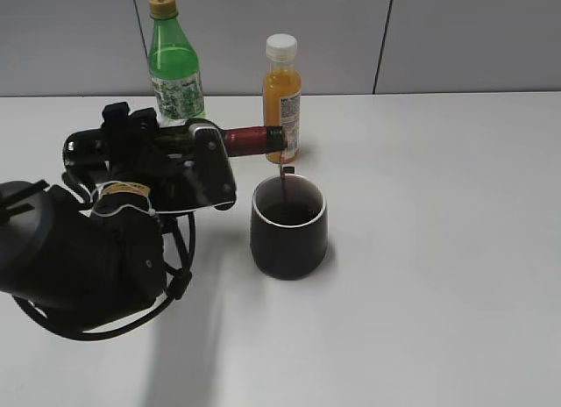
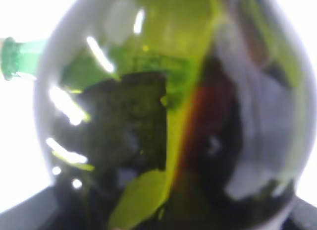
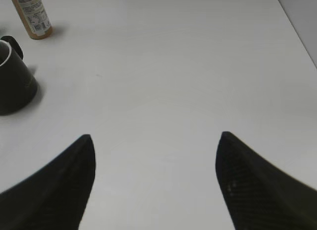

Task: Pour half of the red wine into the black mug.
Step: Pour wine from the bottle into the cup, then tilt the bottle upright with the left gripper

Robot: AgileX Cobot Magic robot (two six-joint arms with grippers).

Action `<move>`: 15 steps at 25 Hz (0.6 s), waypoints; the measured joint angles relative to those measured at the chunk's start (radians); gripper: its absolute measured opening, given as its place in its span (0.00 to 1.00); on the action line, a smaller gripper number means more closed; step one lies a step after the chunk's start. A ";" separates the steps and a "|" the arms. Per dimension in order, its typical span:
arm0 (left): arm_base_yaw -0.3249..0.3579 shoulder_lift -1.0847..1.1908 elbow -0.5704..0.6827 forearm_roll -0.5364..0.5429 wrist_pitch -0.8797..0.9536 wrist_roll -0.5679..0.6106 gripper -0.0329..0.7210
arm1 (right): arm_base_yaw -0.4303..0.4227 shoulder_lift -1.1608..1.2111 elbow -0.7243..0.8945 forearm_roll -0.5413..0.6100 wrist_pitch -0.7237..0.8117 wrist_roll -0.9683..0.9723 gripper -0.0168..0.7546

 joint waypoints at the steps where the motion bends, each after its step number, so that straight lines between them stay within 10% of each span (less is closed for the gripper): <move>1: -0.001 0.000 0.000 0.010 0.000 -0.029 0.76 | 0.000 0.000 0.000 0.000 0.000 0.000 0.76; 15: -0.016 0.000 0.000 0.130 0.061 -0.788 0.76 | 0.000 0.000 0.000 0.000 0.000 0.000 0.76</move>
